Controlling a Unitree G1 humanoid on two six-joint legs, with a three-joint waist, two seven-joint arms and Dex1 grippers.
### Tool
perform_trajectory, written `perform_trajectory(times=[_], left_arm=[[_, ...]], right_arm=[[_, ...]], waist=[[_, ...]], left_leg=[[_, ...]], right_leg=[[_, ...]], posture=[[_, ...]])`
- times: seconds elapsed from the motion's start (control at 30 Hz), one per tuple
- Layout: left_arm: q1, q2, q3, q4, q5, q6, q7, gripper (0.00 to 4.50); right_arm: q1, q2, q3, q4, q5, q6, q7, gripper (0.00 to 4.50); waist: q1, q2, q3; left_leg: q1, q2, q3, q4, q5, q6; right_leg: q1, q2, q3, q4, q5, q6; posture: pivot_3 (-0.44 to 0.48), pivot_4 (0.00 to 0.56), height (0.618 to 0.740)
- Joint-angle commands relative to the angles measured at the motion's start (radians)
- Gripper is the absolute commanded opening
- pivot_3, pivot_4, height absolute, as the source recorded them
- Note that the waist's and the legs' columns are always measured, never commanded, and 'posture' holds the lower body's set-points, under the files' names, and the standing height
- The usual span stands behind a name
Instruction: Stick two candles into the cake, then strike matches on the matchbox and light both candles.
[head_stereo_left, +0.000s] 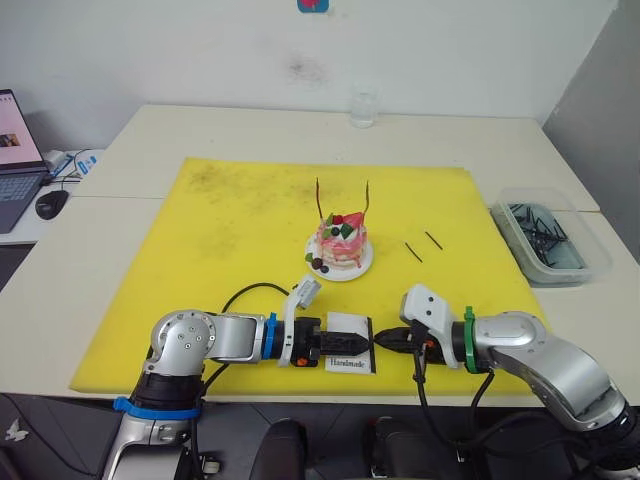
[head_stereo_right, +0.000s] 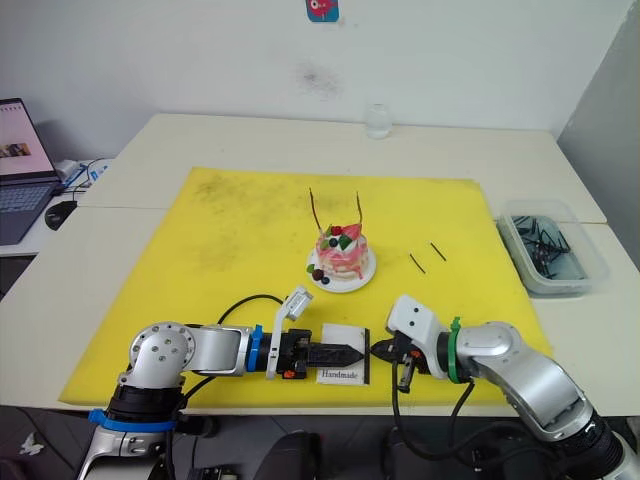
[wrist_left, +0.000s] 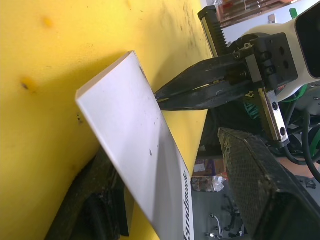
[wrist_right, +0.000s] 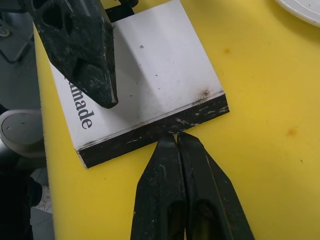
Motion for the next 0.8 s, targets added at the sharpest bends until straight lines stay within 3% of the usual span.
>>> perform_trajectory(times=[0.03, 0.13, 0.23, 0.5, 0.8], left_arm=[[0.005, 0.002, 0.003, 0.004, 0.049, 0.004, 0.019, 2.91], [0.006, 0.002, 0.002, 0.005, 0.056, 0.003, 0.020, 2.91], [0.007, 0.002, -0.003, 0.005, 0.069, -0.003, 0.019, 2.36], [0.023, 0.008, -0.016, -0.014, 0.117, -0.016, -0.011, 0.01], [0.027, -0.001, 0.017, -0.040, 0.108, -0.016, -0.040, 0.01]], right_arm=[[-0.010, -0.011, -0.026, -0.028, 0.007, -0.005, 0.002, 0.00], [-0.006, -0.023, -0.047, -0.032, 0.013, -0.002, 0.003, 0.00], [0.001, -0.032, -0.060, -0.036, 0.019, 0.001, 0.001, 0.00], [0.040, -0.032, -0.104, -0.077, 0.042, 0.035, -0.020, 0.00], [0.064, -0.019, -0.191, -0.117, 0.102, 0.072, -0.060, 0.00]], waist=[[0.000, 0.000, 0.000], [0.000, 0.000, 0.000], [0.000, 0.000, 0.000], [0.000, 0.000, 0.000], [-0.001, 0.000, 0.000]], left_leg=[[0.000, 0.000, 0.000, 0.000, 0.000, 0.000], [0.000, 0.000, 0.000, 0.000, 0.000, 0.000], [0.000, 0.000, 0.000, 0.000, 0.000, 0.000], [0.000, 0.000, 0.000, -0.001, 0.000, 0.000], [0.000, 0.001, 0.000, -0.001, 0.000, 0.000]], right_leg=[[0.000, 0.000, 0.000, 0.000, 0.000, 0.000], [0.000, 0.000, 0.000, 0.000, 0.000, 0.000], [0.000, 0.000, 0.000, 0.000, 0.000, 0.000], [0.000, 0.000, 0.000, 0.000, 0.000, 0.000], [0.000, 0.000, 0.000, 0.000, 0.000, 0.000]], posture=[[0.000, 0.150, 0.740], [0.000, 0.150, 0.740], [0.000, 0.150, 0.740], [0.000, 0.150, 0.740], [0.000, 0.150, 0.740]])
